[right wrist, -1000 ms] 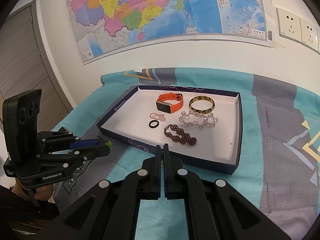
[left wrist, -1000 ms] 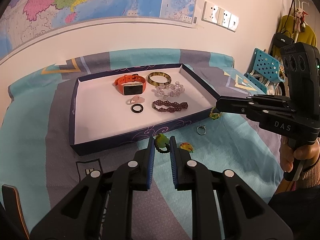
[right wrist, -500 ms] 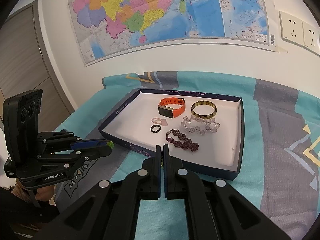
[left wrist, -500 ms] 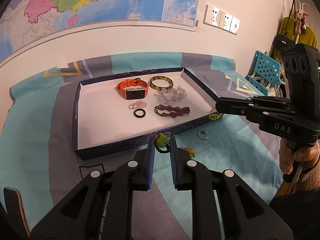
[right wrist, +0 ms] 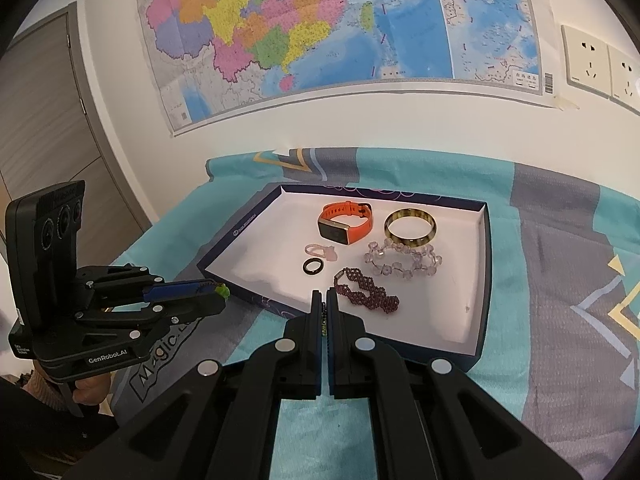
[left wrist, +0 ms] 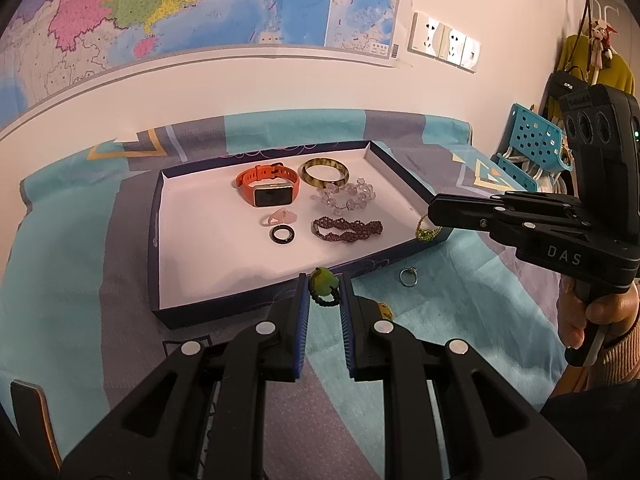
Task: Organize jewelry
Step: 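Carry the green ring toward the box with the left gripper while the right gripper carries the gold ring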
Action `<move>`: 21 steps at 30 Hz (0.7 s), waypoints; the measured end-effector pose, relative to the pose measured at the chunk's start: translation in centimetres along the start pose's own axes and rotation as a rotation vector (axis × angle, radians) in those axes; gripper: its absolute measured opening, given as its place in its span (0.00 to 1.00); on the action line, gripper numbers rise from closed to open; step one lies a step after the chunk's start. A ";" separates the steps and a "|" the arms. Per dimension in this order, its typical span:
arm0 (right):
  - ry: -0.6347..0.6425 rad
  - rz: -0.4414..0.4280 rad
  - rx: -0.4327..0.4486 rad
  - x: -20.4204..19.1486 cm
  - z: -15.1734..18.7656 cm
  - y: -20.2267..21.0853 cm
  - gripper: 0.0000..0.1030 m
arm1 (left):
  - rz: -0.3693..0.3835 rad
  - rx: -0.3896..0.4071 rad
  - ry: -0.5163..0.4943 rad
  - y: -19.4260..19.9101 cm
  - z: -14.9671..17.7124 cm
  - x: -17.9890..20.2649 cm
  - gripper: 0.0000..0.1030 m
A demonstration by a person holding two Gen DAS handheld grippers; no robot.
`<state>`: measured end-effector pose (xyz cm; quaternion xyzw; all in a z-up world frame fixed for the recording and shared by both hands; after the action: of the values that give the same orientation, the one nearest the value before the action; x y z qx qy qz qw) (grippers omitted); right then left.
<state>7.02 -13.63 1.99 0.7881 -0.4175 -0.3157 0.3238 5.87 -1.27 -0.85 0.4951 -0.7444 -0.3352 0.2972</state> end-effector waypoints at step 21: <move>0.010 -0.006 0.006 0.2 -1.4 -0.7 0.01 | -0.007 0.002 0.002 -0.4 -0.9 -0.3 0.15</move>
<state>8.47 -13.12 2.24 0.7919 -0.4144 -0.3115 0.3228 6.88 -1.26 -0.62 0.4982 -0.7428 -0.3350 0.2963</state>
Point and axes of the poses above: each gripper's, at about its wrist camera, not at the fingertips, and y roughly against the way its jaws point, x to its right, z to its underside, the point moved 4 cm from there along -y, roughly the way its jaws point, and after that the axes turned 11 degrees about -x, right-handed, at the moved point
